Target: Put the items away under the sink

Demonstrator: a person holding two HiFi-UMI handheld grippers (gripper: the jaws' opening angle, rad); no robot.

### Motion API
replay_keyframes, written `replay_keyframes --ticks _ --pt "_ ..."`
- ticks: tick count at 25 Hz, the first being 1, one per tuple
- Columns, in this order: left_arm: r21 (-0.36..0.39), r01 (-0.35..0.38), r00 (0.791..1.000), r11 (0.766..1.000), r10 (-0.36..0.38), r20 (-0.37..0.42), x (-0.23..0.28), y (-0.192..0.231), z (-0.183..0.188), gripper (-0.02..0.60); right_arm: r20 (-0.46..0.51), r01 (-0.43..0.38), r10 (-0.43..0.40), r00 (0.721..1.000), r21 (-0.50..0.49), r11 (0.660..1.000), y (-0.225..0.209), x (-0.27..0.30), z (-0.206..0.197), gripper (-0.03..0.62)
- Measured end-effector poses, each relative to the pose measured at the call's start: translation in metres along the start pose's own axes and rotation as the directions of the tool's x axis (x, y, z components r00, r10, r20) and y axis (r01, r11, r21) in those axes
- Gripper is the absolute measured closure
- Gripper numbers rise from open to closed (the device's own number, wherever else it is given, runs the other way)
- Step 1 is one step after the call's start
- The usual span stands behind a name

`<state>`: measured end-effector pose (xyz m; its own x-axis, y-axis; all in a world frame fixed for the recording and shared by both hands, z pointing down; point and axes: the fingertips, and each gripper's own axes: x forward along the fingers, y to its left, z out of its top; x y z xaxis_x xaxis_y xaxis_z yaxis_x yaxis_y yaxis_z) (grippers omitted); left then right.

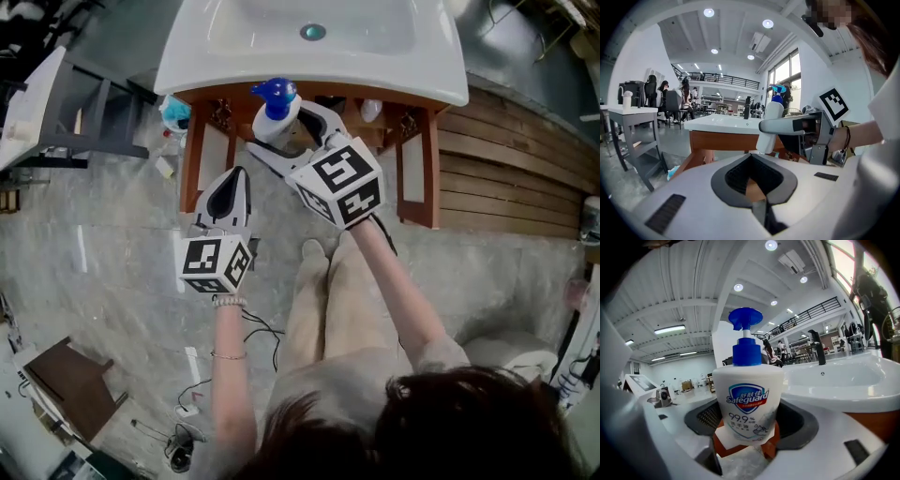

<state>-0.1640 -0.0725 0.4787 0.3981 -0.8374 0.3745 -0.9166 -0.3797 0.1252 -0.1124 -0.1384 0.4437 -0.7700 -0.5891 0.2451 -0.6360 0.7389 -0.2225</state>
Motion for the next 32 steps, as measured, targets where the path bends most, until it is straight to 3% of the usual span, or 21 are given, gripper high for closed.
replay_keyframes --ticks 7,16,32 --pt "0.003 -0.034 0.999 0.999 0.034 -0.006 0.031 0.027 -0.043 0.581 -0.052 -0.057 0.054 0.997 -0.054 0.997 -0.01 0.022 -0.057 0.237" --pt "0.01 -0.048 0.999 0.999 0.047 0.02 0.065 0.048 -0.082 0.581 -0.071 -0.062 0.056 0.996 -0.081 0.995 -0.033 0.055 -0.115 0.237" --pt "0.018 -0.083 0.996 0.996 0.082 0.045 0.126 0.09 -0.143 0.581 -0.111 -0.104 0.089 0.99 -0.137 0.985 -0.072 0.143 -0.186 0.237"
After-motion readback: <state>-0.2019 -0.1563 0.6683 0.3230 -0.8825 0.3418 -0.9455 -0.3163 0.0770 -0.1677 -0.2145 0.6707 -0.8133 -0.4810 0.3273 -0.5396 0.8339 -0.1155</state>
